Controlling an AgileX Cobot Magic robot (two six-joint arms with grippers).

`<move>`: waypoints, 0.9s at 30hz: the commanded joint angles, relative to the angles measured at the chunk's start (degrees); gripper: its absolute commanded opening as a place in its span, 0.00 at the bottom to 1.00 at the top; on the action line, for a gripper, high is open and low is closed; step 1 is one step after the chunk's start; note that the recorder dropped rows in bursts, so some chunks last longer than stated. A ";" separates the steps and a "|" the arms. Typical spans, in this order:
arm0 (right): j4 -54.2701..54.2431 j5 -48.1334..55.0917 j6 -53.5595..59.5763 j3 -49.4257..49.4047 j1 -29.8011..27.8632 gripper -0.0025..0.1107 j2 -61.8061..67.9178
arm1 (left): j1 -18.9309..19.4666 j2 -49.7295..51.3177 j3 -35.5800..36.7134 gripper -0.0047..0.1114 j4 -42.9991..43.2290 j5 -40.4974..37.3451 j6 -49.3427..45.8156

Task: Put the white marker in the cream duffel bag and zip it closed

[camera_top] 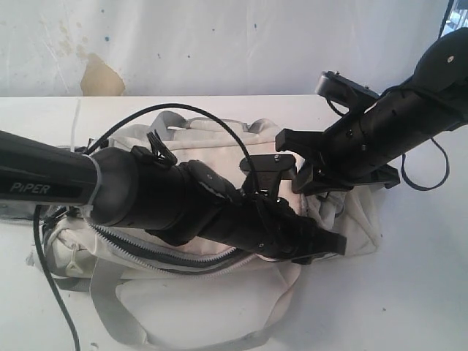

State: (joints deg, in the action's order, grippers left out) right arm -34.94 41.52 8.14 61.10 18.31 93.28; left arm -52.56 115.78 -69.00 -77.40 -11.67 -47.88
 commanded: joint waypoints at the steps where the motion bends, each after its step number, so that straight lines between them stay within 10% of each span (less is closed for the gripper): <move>1: -0.79 0.70 0.81 0.43 -0.06 0.02 -0.57 | -0.25 0.79 -0.95 0.41 -0.34 1.52 -1.36; 20: -0.89 0.69 0.81 0.43 -0.06 0.02 -0.57 | -0.25 2.05 -3.12 0.39 -0.09 6.78 -1.83; 27: -0.12 0.69 0.93 0.43 -0.06 0.02 -0.57 | -0.15 1.94 -3.12 0.04 0.42 3.04 -2.28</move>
State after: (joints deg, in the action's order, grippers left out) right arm -35.16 41.19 8.14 61.10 18.31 93.28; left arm -52.65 118.10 -71.79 -77.40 -7.18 -49.67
